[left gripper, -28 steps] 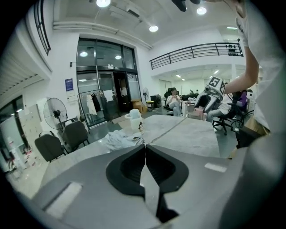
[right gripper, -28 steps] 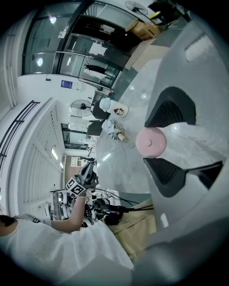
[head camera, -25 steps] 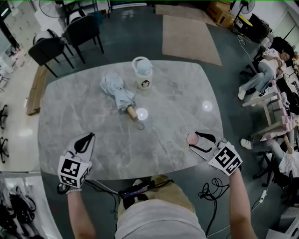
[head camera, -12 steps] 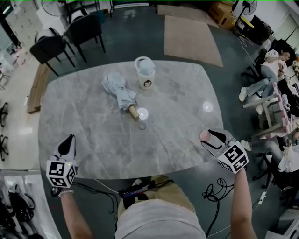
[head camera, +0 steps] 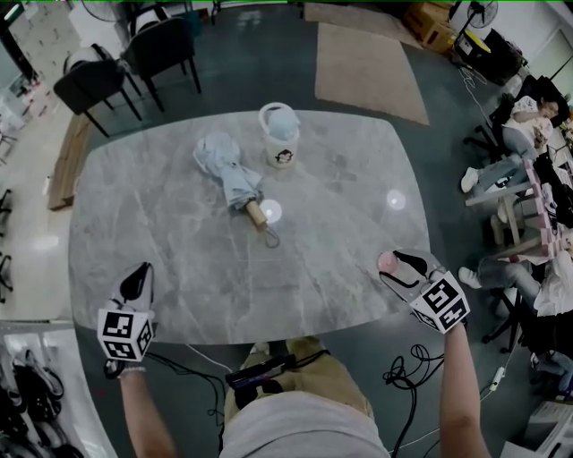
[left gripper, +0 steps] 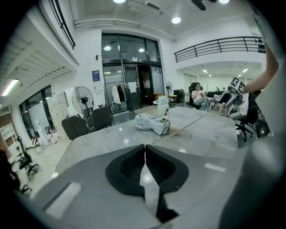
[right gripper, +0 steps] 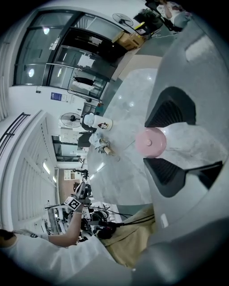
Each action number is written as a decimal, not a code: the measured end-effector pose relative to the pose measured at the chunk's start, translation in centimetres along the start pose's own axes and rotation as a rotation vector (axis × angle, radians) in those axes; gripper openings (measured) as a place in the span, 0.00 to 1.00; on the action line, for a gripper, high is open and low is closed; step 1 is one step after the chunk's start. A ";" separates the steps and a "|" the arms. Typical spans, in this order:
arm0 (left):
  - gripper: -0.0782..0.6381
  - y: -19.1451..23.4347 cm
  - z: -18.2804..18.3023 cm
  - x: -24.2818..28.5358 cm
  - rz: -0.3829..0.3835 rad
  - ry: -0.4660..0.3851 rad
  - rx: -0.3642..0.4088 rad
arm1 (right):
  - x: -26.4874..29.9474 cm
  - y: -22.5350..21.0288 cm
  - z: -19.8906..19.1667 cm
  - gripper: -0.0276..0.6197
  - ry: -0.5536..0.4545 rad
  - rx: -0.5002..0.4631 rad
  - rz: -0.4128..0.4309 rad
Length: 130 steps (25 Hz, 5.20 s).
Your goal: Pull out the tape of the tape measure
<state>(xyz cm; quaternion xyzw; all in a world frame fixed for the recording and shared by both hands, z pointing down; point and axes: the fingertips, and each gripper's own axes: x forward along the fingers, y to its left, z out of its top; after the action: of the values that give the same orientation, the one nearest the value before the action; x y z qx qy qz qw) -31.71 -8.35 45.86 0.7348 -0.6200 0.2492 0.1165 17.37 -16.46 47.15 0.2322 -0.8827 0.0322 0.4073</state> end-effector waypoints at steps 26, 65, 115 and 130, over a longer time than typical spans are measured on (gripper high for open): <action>0.14 -3.0 -7.0 6.1 -0.014 0.180 -0.040 | 9.3 -0.1 -4.5 0.38 0.108 0.022 0.071; 0.13 -5.7 -0.1 4.9 0.020 0.008 -0.103 | 7.7 -1.5 -1.3 0.23 -0.037 0.234 -0.068; 0.13 -18.3 15.6 -2.2 -0.247 -0.273 0.039 | -4.1 4.6 15.8 0.04 -0.479 0.267 -0.249; 0.13 -18.1 15.7 -2.2 -0.229 -0.281 0.041 | -4.4 4.7 15.5 0.04 -0.491 0.271 -0.249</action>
<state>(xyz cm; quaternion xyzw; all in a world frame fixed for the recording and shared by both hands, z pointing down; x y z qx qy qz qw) -10.94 -10.34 33.92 0.8305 -0.5371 0.1419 0.0415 6.83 -14.41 34.24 0.3917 -0.9071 0.0422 0.1481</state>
